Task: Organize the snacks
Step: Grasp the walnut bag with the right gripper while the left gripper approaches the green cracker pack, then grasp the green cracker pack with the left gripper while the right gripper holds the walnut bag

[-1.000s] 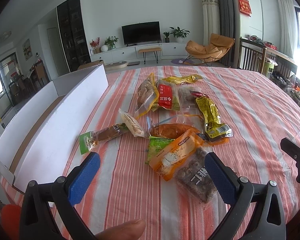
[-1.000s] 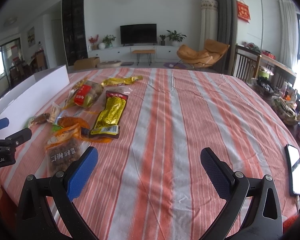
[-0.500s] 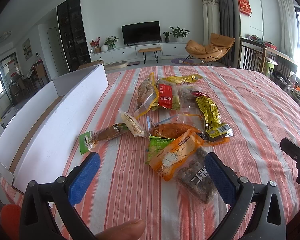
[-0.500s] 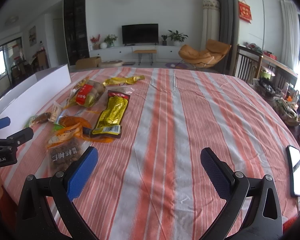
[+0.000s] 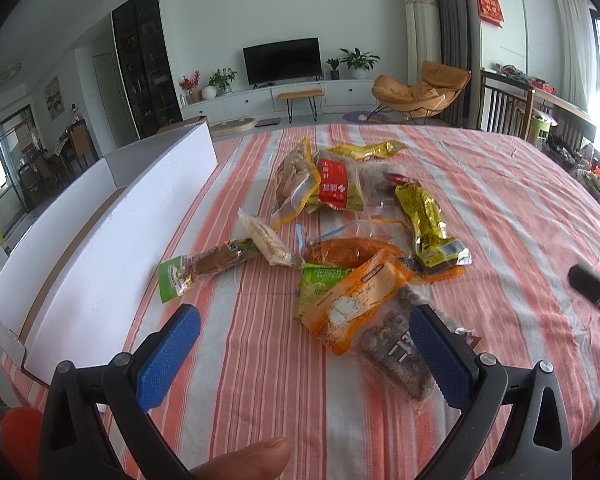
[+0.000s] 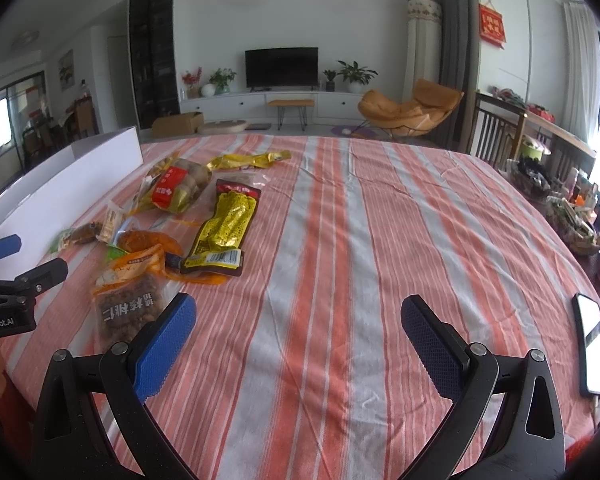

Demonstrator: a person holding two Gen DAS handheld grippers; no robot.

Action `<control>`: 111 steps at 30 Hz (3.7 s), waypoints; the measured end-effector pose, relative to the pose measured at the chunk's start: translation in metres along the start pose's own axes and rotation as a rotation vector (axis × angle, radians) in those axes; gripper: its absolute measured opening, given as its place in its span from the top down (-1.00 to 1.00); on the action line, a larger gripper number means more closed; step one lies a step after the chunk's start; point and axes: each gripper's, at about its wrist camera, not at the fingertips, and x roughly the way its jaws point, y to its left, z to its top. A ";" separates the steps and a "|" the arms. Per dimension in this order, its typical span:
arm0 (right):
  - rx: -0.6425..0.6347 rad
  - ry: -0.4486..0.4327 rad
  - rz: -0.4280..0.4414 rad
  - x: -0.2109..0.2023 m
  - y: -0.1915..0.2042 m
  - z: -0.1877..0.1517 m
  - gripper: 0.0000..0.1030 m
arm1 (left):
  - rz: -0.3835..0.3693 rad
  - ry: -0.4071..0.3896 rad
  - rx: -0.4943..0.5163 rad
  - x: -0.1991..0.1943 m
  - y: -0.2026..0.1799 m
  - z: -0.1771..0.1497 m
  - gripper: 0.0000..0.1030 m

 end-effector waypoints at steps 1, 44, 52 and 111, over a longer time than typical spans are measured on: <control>0.007 -0.002 -0.002 0.000 -0.003 0.001 -0.99 | 0.004 0.014 -0.004 0.003 0.002 -0.002 -1.00; -0.243 0.423 0.252 0.072 0.076 -0.020 -0.52 | 0.034 0.231 -0.059 0.043 0.058 -0.043 -1.00; -0.045 0.347 -0.024 0.079 -0.021 -0.009 -0.55 | 0.024 0.253 0.005 0.061 0.039 -0.040 -1.00; 0.028 0.307 -0.051 0.098 -0.030 -0.010 -0.99 | -0.231 0.324 0.095 0.111 -0.006 0.018 0.04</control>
